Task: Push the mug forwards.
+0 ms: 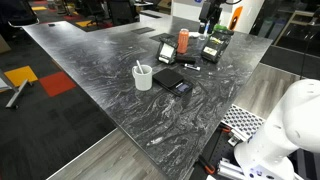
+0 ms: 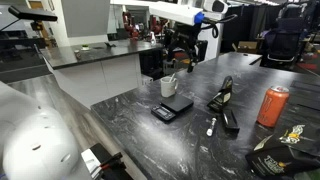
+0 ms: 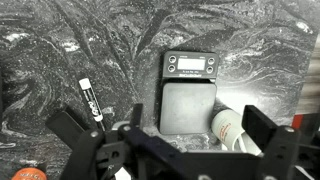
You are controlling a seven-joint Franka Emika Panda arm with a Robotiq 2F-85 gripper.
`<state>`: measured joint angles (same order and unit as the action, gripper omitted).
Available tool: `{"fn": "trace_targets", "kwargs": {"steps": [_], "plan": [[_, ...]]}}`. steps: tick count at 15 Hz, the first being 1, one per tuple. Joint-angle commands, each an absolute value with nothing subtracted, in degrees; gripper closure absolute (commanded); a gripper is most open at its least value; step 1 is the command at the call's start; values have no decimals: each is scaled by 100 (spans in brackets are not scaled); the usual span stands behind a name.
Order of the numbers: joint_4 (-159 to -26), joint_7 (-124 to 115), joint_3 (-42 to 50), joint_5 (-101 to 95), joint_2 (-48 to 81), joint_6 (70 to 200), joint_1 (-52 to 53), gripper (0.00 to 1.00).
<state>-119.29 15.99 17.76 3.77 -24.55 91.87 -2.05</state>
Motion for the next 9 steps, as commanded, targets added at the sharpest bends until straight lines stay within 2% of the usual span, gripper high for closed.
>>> {"fn": "trace_targets", "kwargs": {"steps": [1,6,9], "plan": [[-11911,1665,1625,443,-2420,9167,-401,0],[-11911,1665,1625,443,-2420,9168,-401,0],[-11687,1434,1650,993,-1962,9332,-326,0]]}}
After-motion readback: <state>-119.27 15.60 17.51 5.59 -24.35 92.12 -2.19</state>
